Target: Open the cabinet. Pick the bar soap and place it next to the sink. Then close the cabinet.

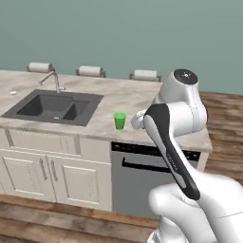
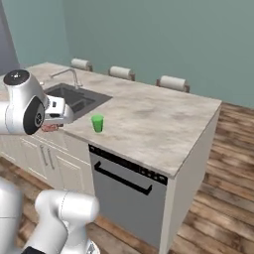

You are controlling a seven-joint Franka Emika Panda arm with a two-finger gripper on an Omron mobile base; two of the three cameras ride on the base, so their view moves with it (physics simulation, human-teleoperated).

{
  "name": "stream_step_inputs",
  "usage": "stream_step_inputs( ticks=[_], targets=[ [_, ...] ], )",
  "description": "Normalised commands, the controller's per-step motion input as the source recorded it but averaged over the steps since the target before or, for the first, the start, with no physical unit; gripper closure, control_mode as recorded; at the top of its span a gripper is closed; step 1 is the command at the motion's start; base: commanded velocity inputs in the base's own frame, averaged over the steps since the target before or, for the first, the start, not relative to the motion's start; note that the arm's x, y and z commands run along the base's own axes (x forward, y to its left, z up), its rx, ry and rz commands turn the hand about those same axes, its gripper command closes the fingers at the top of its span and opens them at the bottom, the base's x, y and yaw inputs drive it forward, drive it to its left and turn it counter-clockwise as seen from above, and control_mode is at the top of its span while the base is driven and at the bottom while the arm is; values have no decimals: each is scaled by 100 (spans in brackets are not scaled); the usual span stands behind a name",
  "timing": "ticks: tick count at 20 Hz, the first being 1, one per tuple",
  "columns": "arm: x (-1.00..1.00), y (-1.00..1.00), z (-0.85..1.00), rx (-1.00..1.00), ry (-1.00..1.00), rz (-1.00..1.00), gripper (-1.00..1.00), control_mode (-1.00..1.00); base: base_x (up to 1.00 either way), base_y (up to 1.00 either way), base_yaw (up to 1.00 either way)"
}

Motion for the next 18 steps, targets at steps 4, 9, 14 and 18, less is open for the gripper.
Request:
stream_step_inputs(
  ticks=[4, 9, 14, 18],
  targets=[
    [0, 0, 0, 0, 0, 0, 100, 100, 2, 66, -46],
    [0, 0, 0, 0, 0, 0, 100, 100, 9, 75, -42],
    [0, 0, 0, 0, 0, 0, 100, 100, 3, 95, -30],
    [0, 0, 0, 0, 0, 0, 100, 100, 11, 98, -19]
  ],
)
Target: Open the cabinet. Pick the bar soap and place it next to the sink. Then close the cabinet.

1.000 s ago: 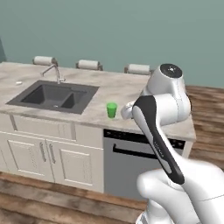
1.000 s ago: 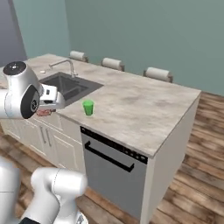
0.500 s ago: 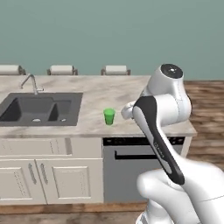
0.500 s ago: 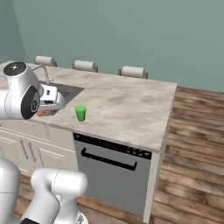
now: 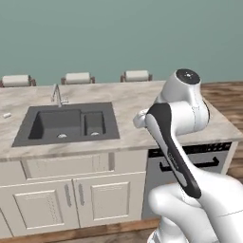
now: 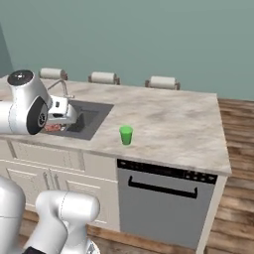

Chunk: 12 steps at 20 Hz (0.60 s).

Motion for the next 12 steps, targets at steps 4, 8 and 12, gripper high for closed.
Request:
stream_step_inputs(
  ticks=[4, 8, 12],
  targets=[
    [0, 0, 0, 0, 0, 0, 100, 100, 24, 51, -3],
    [0, 0, 0, 0, 0, 0, 100, 100, 41, 13, -4],
    [0, 0, 0, 0, 0, 0, 100, 100, 57, 19, -14]
  ],
)
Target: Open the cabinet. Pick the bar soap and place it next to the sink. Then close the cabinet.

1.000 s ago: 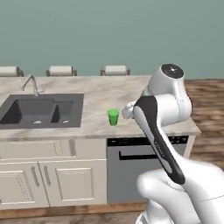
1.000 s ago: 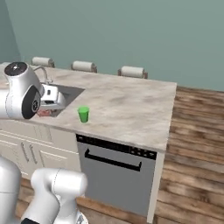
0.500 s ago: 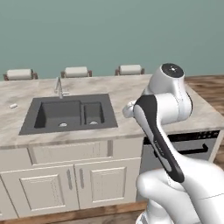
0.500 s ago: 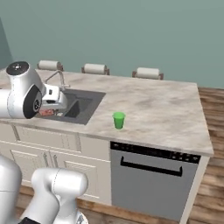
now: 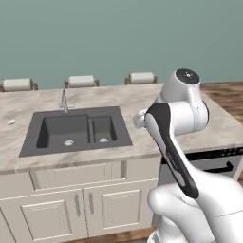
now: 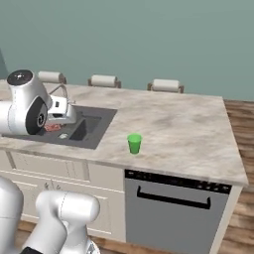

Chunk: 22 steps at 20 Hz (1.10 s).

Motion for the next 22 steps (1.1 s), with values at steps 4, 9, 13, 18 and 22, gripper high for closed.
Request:
stream_step_inputs(
  ticks=[4, 9, 13, 18, 22],
  targets=[
    [0, 0, 0, 0, 0, 0, 100, 100, 47, 32, -16],
    [0, 0, 0, 0, 0, 0, 100, 100, 28, 40, -14],
    [0, 0, 0, 0, 0, 0, 100, 100, 32, 26, -12],
    [0, 0, 0, 0, 0, 0, 100, 100, 38, 9, -9],
    [0, 0, 0, 0, 0, 0, 100, 100, 36, 2, -7]
  ],
)
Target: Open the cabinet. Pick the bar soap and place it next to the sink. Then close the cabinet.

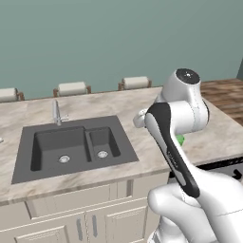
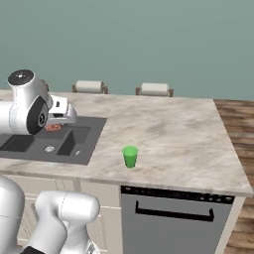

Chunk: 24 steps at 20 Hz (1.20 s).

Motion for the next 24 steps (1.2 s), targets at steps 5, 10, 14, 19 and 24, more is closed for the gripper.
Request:
stream_step_inputs(
  ticks=[5, 10, 14, 19, 24],
  targets=[
    [25, -3, -16, 2, 4, -2, 100, -100, 5, 0, -1],
    [53, -4, -48, 0, 12, -5, 100, -100, 0, 0, 0],
    [74, 0, -80, 0, 16, -4, 100, -100, 0, 0, 0],
    [47, -11, -73, 0, 7, -3, 100, -100, 0, 0, 0],
    [33, -21, -57, 0, 0, -3, 100, -100, 0, 0, 0]
  ],
)
